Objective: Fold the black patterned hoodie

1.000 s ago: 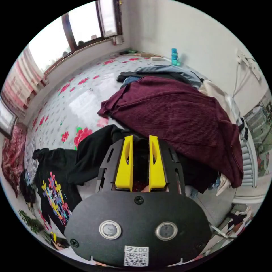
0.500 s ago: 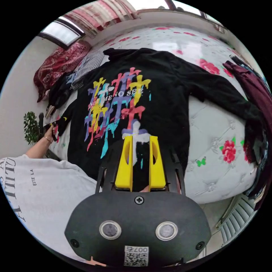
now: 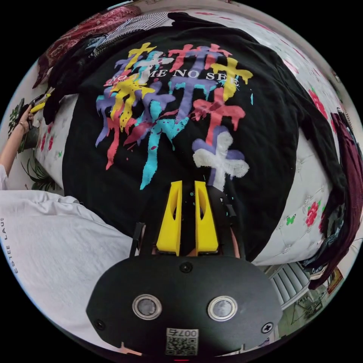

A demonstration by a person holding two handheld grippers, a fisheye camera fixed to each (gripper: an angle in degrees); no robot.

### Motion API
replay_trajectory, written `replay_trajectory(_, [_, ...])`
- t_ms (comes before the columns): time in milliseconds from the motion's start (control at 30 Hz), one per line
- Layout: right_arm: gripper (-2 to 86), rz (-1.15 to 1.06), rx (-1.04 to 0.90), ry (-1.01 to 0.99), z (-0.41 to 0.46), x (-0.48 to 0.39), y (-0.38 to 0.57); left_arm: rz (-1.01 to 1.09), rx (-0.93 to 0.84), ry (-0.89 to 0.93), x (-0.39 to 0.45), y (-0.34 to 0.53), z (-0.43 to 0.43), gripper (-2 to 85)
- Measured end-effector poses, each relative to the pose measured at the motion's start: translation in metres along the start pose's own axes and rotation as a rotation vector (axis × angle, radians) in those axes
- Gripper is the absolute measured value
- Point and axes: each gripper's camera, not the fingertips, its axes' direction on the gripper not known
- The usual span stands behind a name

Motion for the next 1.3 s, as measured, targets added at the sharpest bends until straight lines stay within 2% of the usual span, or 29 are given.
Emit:
replay_trajectory(167, [7.5,0.096,0.189,-0.022,-0.042,0.046,0.039,0.077,0.066,0.064,0.019,0.099,-0.03,13.9])
replay_trajectory(233, [8.2,0.195,0.227,-0.022,-0.05,0.086,0.072,0.158,0.019,0.152,0.037,0.152,-0.026,14.0])
replay_trajectory(300, [8.6,0.278,0.238,-0.041,-0.05,0.117,0.099,0.227,-0.123,0.31,0.061,0.223,-0.008,14.6])
replay_trajectory(400, [9.2,0.353,0.217,-0.078,-0.04,0.154,0.137,0.279,-0.269,0.378,0.089,0.297,0.007,15.9])
replay_trajectory(533, [10.0,0.281,0.098,-0.135,-0.012,0.162,0.148,0.422,-0.339,0.263,0.127,0.334,0.007,16.1])
replay_trajectory(600, [9.7,0.233,0.049,-0.126,0.0,0.157,0.142,0.485,-0.359,0.098,0.146,0.344,0.014,14.5])
replay_trajectory(667, [8.6,0.224,-0.018,-0.103,0.015,0.154,0.135,0.586,-0.311,-0.042,0.155,0.351,0.012,6.3])
replay_trajectory(700, [7.5,0.197,-0.007,-0.073,0.014,0.15,0.132,0.606,-0.333,-0.034,0.158,0.35,0.011,3.8])
replay_trajectory(767, [5.6,0.124,-0.017,-0.023,0.01,0.142,0.132,0.581,-0.373,-0.023,0.152,0.347,0.001,1.7])
replay_trajectory(867, [3.6,0.087,-0.013,0.011,0.009,0.139,0.143,0.52,-0.331,0.008,0.126,0.357,-0.016,1.1])
replay_trajectory(967, [3.4,0.168,-0.074,-0.08,0.039,0.154,0.146,0.336,-0.415,0.104,0.094,0.362,0.008,3.1])
replay_trajectory(1033, [4.0,0.21,-0.066,-0.1,0.036,0.159,0.144,0.236,-0.402,0.174,0.082,0.359,0.004,4.6])
replay_trajectory(1100, [4.5,0.179,0.006,-0.011,0.013,0.154,0.144,0.24,-0.293,0.2,0.075,0.355,-0.025,6.1])
replay_trajectory(1200, [5.6,0.095,0.103,0.109,-0.02,0.146,0.136,0.233,-0.176,0.137,0.057,0.341,-0.058,7.1])
replay_trajectory(1300, [6.7,0.04,0.136,0.103,-0.029,0.136,0.104,0.131,-0.097,0.104,0.029,0.308,-0.072,9.6])
